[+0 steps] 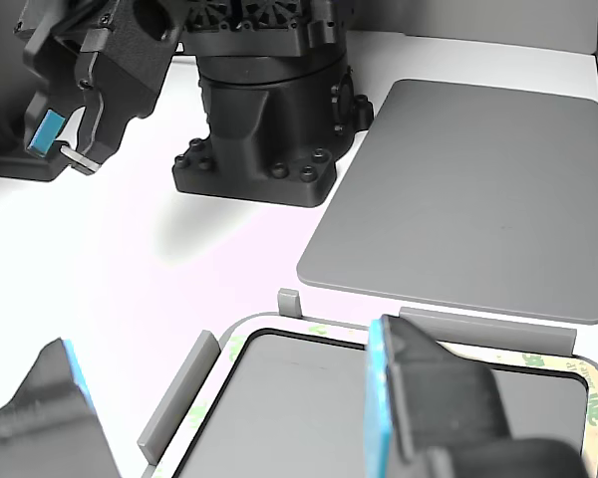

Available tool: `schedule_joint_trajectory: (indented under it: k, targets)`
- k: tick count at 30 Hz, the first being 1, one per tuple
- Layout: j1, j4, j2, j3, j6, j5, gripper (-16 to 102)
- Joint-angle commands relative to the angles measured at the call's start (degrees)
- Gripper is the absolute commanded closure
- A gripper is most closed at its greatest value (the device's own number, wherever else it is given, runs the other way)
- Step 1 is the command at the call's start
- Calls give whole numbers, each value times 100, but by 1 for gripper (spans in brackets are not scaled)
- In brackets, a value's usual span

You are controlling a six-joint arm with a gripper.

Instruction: Move top rectangular frame to the holder.

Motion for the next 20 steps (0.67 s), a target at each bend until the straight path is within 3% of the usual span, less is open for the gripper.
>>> schedule_joint_trajectory:
  k: [1, 3, 5, 7, 20]
  targets:
    - [-62, -35, 422, -26, 88, 35, -14]
    - [-97, -9, 413, -26, 220, 246, -14]
    - [-97, -18, 413, -26, 185, 237, -14]
    - [-79, -53, 413, -26, -79, -114, -14]
    - [-79, -53, 413, -26, 26, 35, -14]
